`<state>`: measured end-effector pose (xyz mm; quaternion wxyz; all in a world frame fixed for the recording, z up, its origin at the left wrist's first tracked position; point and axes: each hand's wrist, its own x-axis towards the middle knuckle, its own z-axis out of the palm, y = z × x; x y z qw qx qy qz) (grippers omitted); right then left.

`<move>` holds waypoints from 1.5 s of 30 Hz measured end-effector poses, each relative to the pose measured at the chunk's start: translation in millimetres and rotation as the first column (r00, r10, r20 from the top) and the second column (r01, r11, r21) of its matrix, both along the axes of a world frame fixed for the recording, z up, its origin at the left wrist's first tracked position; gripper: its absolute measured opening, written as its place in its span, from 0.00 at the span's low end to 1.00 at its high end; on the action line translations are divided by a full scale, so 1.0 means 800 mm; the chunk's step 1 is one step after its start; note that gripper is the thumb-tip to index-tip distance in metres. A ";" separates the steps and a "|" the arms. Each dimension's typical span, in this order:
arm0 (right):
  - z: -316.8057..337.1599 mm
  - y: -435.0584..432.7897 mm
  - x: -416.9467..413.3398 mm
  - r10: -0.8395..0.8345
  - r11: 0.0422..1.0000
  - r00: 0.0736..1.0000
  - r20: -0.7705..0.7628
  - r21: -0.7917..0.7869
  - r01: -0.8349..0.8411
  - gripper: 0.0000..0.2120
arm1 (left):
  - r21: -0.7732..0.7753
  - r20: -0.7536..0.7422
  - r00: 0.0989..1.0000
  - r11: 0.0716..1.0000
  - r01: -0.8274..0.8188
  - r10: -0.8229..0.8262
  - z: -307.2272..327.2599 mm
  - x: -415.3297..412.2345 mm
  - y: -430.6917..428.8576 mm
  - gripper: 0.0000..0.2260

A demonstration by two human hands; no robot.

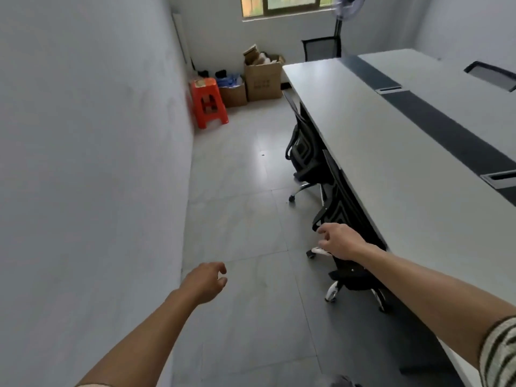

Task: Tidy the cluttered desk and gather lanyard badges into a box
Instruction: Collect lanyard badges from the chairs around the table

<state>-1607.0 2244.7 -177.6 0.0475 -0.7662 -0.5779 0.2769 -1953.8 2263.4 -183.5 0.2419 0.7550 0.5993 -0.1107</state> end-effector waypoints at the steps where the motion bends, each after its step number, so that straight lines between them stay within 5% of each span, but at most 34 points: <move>1: 0.006 0.008 0.006 -0.039 0.997 0.999 0.033 0.066 0.037 0.20 | 0.002 0.003 1.000 1.000 0.026 -0.026 0.000 0.006 0.021 0.14; 6: 0.006 0.064 0.072 -0.311 0.933 0.940 0.143 0.235 0.273 0.27 | -0.037 0.058 0.990 0.991 0.132 -0.130 -0.013 0.055 0.114 0.14; 13: -0.061 0.179 0.142 -0.567 0.823 0.821 -0.061 -0.073 0.563 0.35 | -0.060 -0.003 0.963 0.961 0.270 -0.270 -0.012 0.110 0.256 0.15; 15: -0.082 0.206 0.134 -0.581 0.810 0.811 -0.071 -0.147 0.567 0.35 | -0.058 -0.046 0.953 0.953 0.297 -0.300 -0.005 0.119 0.301 0.15; 20: -0.097 0.242 0.125 -0.522 0.825 0.824 0.218 -0.118 0.553 0.25 | -0.047 -0.079 0.933 0.936 0.348 -0.351 -0.002 0.148 0.391 0.15; 25: -0.093 0.246 0.107 -0.511 0.832 0.812 0.281 -0.073 0.549 0.19 | -0.067 -0.064 0.851 0.853 0.518 -0.522 -0.020 0.190 0.441 0.16; 36: -0.115 0.222 -0.072 -0.716 0.689 0.684 0.138 -0.015 0.725 0.20 | 0.054 -0.055 0.453 0.451 0.891 -0.890 -0.038 0.236 0.509 0.19; 41: -0.125 0.198 -0.172 -0.745 0.664 0.667 0.024 -0.081 0.744 0.18 | 0.141 -0.236 0.255 0.226 0.964 -0.938 -0.051 0.214 0.498 0.30; 45: -0.131 0.192 -0.236 -0.748 0.657 0.660 -0.070 -0.216 0.722 0.28 | 0.130 -0.396 0.109 0.062 0.990 -0.912 -0.067 0.190 0.488 0.23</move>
